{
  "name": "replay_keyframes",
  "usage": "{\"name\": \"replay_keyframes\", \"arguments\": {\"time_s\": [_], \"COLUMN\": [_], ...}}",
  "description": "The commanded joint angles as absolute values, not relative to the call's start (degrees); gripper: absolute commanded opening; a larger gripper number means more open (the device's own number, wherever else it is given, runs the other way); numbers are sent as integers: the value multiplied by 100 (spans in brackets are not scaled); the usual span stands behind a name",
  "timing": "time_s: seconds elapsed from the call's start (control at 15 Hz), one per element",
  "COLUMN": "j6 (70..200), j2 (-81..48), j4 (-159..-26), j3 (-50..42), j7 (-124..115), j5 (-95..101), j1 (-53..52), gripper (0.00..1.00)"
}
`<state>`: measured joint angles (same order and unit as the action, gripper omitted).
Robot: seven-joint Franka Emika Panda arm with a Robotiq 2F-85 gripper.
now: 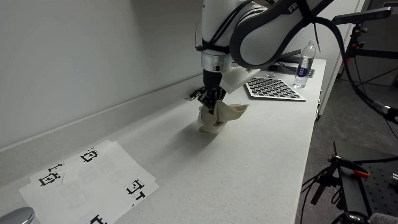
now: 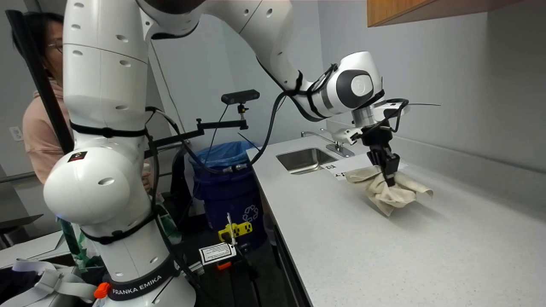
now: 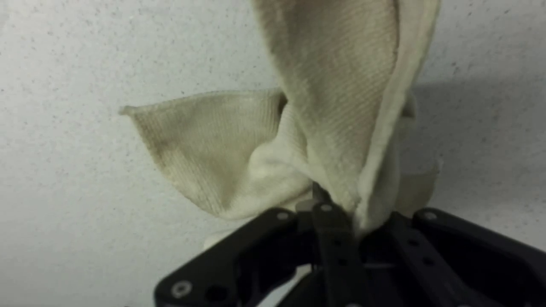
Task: Wipe the countertop with the towel
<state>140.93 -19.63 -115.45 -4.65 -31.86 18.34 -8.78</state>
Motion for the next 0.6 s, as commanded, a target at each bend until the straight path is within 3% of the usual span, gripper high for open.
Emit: {"name": "replay_keyframes", "arguments": {"time_s": [0.0,0.53], "j6": [14266,14237], "j2": [-2394,-3268], "j4": [-10971,-10013], "j3": [-694,-679], "j7": [-3560,-3252], "j5": [2103,1481], "j1": [-986,-809], "gripper": [2,2]}}
